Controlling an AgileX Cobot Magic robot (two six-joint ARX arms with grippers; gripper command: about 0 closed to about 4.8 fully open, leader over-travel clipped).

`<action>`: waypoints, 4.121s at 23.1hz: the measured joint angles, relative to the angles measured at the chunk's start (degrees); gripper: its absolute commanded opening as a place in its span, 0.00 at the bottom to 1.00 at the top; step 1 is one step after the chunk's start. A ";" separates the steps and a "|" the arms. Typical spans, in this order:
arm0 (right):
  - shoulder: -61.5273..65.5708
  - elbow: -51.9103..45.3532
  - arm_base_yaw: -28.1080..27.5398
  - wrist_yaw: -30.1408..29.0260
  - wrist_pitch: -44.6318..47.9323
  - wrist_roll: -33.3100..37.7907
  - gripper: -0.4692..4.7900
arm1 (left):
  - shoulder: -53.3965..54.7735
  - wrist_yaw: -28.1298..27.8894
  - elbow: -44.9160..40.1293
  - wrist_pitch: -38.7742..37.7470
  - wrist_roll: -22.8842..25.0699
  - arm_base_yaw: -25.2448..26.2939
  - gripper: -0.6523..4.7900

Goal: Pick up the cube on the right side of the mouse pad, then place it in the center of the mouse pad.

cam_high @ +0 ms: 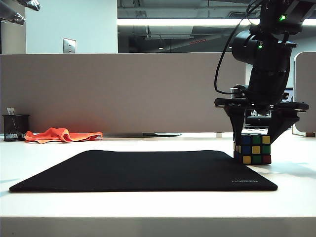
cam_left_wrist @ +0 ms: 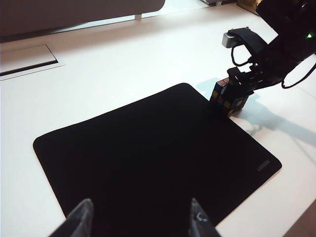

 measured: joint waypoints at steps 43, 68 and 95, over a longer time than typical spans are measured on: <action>4.66 12.48 18.58 -4.61 2.84 -3.58 0.55 | 0.00 -0.07 0.00 -1.77 0.00 0.00 0.57; -9.03 12.81 17.68 -5.66 0.48 -7.63 0.07 | 0.00 -0.07 0.00 -1.97 1.51 0.02 0.56; -82.99 -29.88 14.67 14.84 -0.31 -13.84 0.07 | -19.58 -7.72 -2.99 -7.61 -0.26 0.02 0.11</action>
